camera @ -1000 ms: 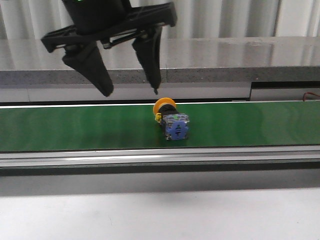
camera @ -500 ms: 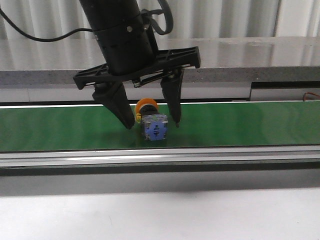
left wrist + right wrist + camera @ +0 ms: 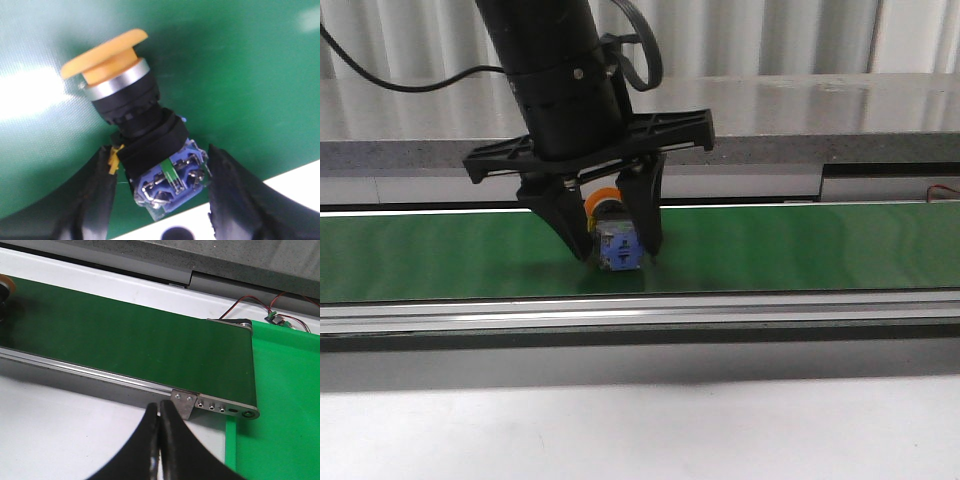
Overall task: Move button from right to left
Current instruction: 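Lift the button off the belt and carry it over the blue tray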
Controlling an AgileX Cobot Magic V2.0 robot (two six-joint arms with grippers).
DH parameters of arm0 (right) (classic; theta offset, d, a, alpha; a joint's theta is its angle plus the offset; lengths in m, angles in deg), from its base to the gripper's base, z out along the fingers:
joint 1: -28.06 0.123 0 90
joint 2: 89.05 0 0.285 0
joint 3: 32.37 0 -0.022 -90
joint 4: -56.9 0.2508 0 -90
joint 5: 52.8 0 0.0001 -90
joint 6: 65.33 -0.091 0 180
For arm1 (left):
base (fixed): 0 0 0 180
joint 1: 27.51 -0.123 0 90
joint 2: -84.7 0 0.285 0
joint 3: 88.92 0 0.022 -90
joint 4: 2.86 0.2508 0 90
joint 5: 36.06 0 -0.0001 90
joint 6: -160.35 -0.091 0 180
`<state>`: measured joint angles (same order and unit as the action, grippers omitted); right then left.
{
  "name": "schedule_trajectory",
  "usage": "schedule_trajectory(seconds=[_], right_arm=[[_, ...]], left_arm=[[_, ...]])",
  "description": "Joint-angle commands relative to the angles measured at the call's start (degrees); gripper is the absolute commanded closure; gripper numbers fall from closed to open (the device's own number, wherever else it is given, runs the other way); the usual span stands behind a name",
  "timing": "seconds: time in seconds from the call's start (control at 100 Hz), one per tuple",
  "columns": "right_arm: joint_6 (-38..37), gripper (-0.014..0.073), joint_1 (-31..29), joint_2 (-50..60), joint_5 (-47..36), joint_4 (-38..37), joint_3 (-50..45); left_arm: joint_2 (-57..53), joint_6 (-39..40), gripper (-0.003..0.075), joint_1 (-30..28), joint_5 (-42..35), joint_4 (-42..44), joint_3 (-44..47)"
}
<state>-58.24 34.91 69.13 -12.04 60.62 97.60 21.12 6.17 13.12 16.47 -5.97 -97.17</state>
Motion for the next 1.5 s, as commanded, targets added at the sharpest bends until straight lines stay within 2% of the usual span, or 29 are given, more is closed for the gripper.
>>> schedule_trajectory(seconds=[0.0,0.2,0.38,0.55,0.71,0.96,1.28,1.49], right_arm=[[0.5,0.0659,-0.05,-0.64,-4.08,0.0,1.52],[0.5,0.0659,-0.05,-0.64,-4.08,0.0,1.52],[0.5,0.0659,-0.05,-0.64,-4.08,0.0,1.52],[0.5,0.0659,-0.05,-0.64,-4.08,0.0,1.52],[0.5,0.0659,-0.05,-0.64,-4.08,0.0,1.52],[0.5,0.0659,-0.05,-0.64,-4.08,0.0,1.52],[0.5,0.0659,-0.05,-0.64,-4.08,0.0,1.52],[0.5,0.0659,-0.05,-0.64,-4.08,0.0,1.52]], left_arm=[[-5.94,0.7,0.0702,0.36,-1.18,0.92,-1.83],[-12.55,0.7,0.0702,0.21,3.61,8.57,-1.83],[-16.83,0.58,0.0702,-2.9,9.51,13.28,-1.83],[-18.95,-6.89,0.0702,-8.46,14.39,13.45,-1.83],[-19.07,-13.9,0.0702,-16.41,18.63,13.45,-1.83],[-19.07,-23.73,0.0702,-31.37,19.75,9.44,-1.83],[-19.07,-29.39,0.0702,-48.26,19.79,9.55,-1.73],[-16.54,-29.39,0.0702,-57.48,19.89,10.64,-1.1]])
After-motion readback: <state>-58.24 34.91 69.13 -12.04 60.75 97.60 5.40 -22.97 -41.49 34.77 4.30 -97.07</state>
